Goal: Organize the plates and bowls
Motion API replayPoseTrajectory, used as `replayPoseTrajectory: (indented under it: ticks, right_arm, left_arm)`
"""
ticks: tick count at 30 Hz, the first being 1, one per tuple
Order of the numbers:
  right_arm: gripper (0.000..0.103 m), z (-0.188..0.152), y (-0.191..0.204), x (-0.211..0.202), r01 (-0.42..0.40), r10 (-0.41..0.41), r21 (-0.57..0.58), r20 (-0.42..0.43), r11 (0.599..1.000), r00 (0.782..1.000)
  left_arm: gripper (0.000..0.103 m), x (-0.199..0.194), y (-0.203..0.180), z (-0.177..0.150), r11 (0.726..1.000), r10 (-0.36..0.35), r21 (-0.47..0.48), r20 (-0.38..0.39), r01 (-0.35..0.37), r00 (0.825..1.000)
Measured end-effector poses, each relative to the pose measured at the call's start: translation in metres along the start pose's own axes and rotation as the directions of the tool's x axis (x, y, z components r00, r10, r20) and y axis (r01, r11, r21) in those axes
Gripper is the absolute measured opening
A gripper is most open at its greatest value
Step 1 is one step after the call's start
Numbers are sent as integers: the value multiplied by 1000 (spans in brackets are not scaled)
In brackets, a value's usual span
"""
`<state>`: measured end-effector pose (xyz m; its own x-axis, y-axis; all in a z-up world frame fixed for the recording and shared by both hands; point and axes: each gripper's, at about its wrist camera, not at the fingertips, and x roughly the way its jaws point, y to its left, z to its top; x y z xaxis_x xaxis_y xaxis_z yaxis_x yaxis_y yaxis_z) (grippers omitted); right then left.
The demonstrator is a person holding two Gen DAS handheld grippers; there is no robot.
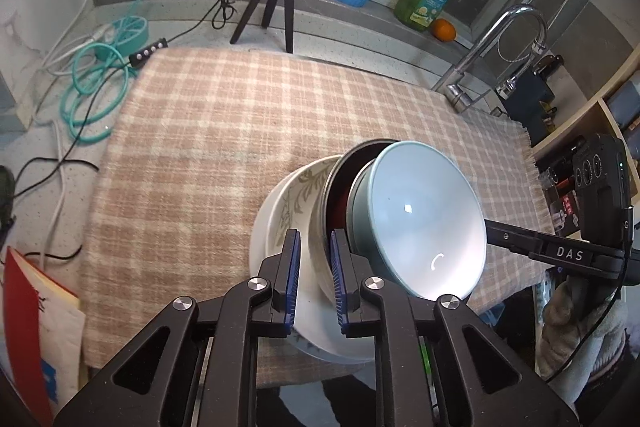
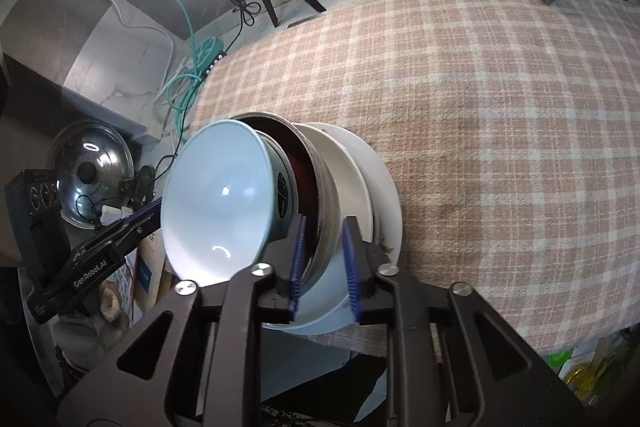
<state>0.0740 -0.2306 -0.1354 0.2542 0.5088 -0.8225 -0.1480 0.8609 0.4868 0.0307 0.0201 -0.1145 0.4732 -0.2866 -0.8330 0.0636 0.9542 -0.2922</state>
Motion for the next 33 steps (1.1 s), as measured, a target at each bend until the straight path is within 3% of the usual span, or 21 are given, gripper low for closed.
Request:
replayPoseTrajectory:
  ticks: [1,5,8,11,13,14,17,25,27,33]
  right_arm:
    - [37,-1,0,-5,10,-10,-6,14,1000,1000]
    - [39,-6,1,-28,43,-40,-34,75,999,996]
    - [54,-10,5,-46,106,-91,-101,139,989,986]
    - [60,-14,10,-59,149,-117,-168,186,975,976]
    - [60,-16,11,-66,166,-126,-194,204,967,971]
    - [67,-18,11,-70,163,-119,-205,210,965,970]
    - [82,-25,11,-82,164,-105,-240,243,957,964]
    - [87,-32,5,-96,150,-80,-269,256,951,963]
    - [87,-32,4,-98,157,-84,-271,262,950,961]
    - [87,-38,6,-103,156,-78,-281,268,947,960]
  left_arm:
    - [14,-2,1,1,1000,10,6,5,-10,1000]
    - [14,-9,4,3,1000,21,8,18,-21,1000]
    - [26,-19,0,1,999,52,13,47,-53,998]
    - [31,-29,-11,-3,997,69,16,82,-71,994]
    - [47,-36,-24,-8,996,83,15,108,-85,991]
    - [57,-39,-28,-10,996,84,8,114,-86,990]
    - [59,-47,-43,-17,995,92,10,135,-94,987]
    - [71,-61,-65,-32,983,182,-20,170,-181,969]
    - [72,-62,-70,-36,974,223,-8,182,-226,958]
    - [72,-68,-75,-44,969,245,-12,193,-247,950]
